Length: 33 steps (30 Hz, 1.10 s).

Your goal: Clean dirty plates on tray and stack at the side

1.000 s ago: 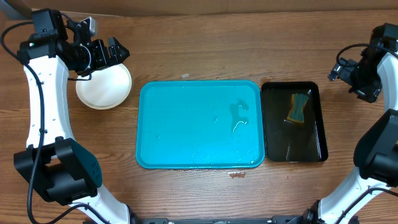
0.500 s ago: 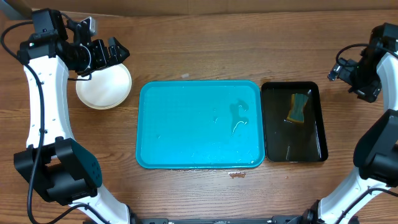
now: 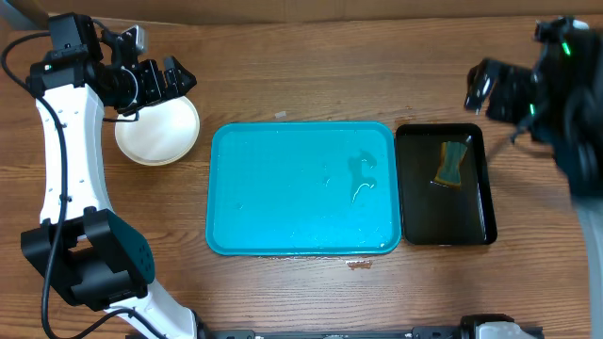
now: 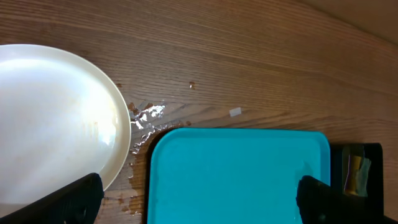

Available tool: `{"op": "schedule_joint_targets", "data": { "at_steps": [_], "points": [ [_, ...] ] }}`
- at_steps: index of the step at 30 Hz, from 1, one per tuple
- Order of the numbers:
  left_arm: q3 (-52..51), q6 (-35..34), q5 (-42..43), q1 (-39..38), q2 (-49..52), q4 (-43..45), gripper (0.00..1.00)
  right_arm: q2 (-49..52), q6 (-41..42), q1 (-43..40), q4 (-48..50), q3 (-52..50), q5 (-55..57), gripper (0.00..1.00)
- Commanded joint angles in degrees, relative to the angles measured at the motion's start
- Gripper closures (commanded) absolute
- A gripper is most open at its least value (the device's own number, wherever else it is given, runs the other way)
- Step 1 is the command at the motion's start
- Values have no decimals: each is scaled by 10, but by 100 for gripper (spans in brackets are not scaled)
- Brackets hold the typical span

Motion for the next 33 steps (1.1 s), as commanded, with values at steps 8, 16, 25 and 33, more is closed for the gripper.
{"op": "schedule_joint_targets", "data": {
  "at_steps": [8,16,25,33],
  "points": [
    [7,10,5,2,-2,0,0,-214,-71,38,119,-63,26,0],
    [7,10,5,2,-2,0,0,-452,-73,15,423,-351,16,0],
    [7,10,5,2,-2,0,0,-666,-73,-10,692,-684,-12,0],
    [7,10,5,2,-2,0,0,-722,-71,-10,795,-850,-27,0]
  ]
}}
